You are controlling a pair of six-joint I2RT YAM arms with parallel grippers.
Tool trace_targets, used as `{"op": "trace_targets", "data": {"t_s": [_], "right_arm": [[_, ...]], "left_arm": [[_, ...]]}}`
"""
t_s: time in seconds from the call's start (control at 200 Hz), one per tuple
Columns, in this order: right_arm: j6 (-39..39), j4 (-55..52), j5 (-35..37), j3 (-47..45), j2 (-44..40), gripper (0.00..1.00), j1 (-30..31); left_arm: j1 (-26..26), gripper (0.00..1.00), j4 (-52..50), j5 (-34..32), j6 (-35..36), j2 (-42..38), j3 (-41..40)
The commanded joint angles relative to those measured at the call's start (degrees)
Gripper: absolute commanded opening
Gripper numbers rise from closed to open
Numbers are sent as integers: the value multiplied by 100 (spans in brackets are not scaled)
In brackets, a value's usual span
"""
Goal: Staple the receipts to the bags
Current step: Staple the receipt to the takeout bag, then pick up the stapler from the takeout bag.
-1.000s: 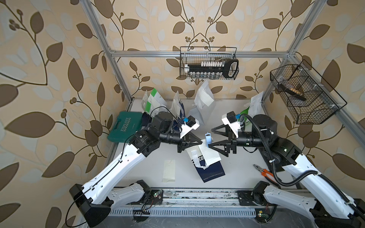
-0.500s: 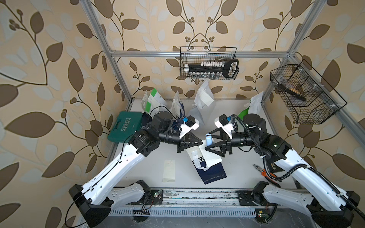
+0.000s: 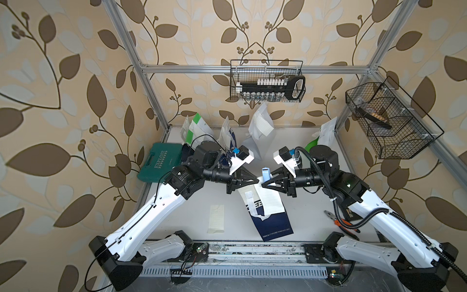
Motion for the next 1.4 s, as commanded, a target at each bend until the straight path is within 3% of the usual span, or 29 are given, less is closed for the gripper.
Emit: {"op": "trace_targets", "data": {"t_s": [0.0,0.08,0.135,0.175,0.2,0.225,0.275,0.42,0.56,0.71,0.885,1.094,1.239,1.394], "right_arm": [[-127,201,-39,-112,-57,0,-62],[-134,182,-177,-92,-53,0,-83],[-119,-50,229,47,-17,0,-73],[-152,-176,350,110,-31,43,-83],[-188,-249,506,144,-63,58,-84],[-175,-266,657,150,-111,66,-78],[-154,-271,919,156,-223,78,-79],[52,-178,1588,268,-461,88,-79],[338,-13,2469,339,-682,87,-33],[679,107,3894,251,-702,64,337],[563,288,5036,191,-480,54,1116],[395,202,5726,354,-139,51,1556],[383,197,5745,389,60,48,1567],[376,244,5818,376,210,35,1573]], "left_arm": [[-16,0,242,404,-27,-38,218],[-15,0,245,380,-33,-30,218],[-19,0,253,277,-38,-35,218],[-16,0,254,193,-53,-30,218],[-20,0,241,131,-49,-25,226],[-15,0,220,40,-48,-21,240],[-12,0,175,-100,-49,-12,262],[-63,0,131,-582,-140,82,306],[-168,0,111,-1206,-285,172,376],[-236,0,152,-1916,-652,298,516],[-285,0,214,-2161,-760,353,510],[-302,0,230,-2195,-778,375,539],[-313,0,184,-2145,-743,384,571],[-319,0,180,-2120,-734,401,586]]}}
